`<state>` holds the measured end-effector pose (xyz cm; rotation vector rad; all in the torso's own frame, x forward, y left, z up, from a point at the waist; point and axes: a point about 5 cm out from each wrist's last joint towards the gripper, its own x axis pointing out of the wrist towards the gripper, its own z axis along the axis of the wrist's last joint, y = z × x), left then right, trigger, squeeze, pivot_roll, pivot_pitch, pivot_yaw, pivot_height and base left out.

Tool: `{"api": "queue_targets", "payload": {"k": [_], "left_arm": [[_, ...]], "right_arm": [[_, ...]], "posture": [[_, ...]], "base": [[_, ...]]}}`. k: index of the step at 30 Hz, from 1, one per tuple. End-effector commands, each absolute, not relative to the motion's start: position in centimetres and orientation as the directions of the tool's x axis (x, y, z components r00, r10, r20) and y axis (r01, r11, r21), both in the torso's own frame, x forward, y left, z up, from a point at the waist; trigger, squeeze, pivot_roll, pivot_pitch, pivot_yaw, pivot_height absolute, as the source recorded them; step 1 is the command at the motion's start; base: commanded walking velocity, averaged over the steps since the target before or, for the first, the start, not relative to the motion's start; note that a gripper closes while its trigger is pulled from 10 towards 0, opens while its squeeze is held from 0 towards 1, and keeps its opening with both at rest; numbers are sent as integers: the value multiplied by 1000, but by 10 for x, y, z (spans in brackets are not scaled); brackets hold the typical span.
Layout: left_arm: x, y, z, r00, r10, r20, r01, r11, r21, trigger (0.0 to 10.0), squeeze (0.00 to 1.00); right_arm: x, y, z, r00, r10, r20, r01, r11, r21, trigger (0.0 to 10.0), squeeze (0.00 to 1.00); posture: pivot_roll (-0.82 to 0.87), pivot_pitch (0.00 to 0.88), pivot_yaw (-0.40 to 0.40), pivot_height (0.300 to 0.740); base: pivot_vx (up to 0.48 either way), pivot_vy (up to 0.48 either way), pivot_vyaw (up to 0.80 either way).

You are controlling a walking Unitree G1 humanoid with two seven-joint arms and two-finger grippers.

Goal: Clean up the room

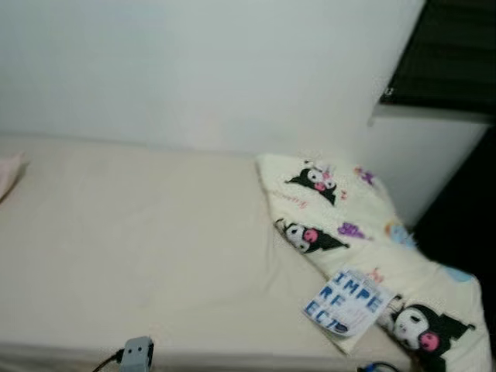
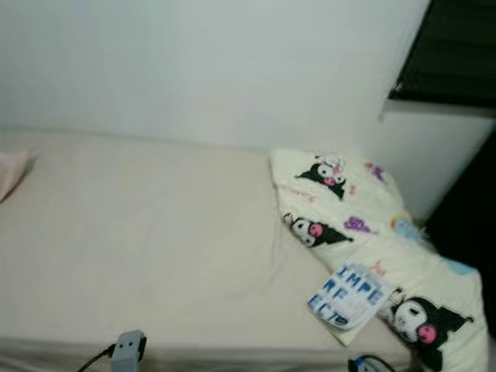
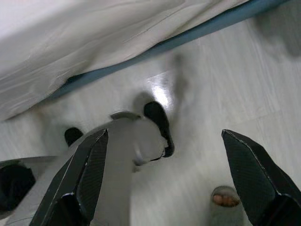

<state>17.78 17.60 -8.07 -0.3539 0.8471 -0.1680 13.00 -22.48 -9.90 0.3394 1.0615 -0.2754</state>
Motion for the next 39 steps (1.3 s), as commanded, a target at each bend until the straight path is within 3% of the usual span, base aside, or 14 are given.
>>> {"api": "queue_targets", "payload": {"k": [1, 9, 26, 39], "left_arm": [[174, 172, -83, 639, -301, -708, 12, 924, -382, 10000, 0], [185, 169, -78, 663, -319, -677, 35, 917, -398, 10000, 0], [218, 167, -58, 765, -321, -559, 45, 891, -451, 10000, 0], [243, 187, -39, 867, -194, -458, -88, 847, -524, 10000, 0]], "right_arm": [[129, -231, -98, 461, -77, -884, 392, 911, 125, 10000, 0], [129, -232, -98, 454, -81, -887, 391, 913, 116, 10000, 0], [128, -233, -98, 461, -85, -883, 380, 918, 110, 10000, 0], [132, -225, -98, 474, -22, -881, 324, 934, 151, 10000, 0]], "posture": [[-11, 0, -92, 716], [-10, 0, -89, 716], [-17, 0, -90, 716], [-35, 0, -82, 716]], "base": [[0, -480, 0], [0, -480, -563], [0, -480, 0], [0, 0, 0]]}}
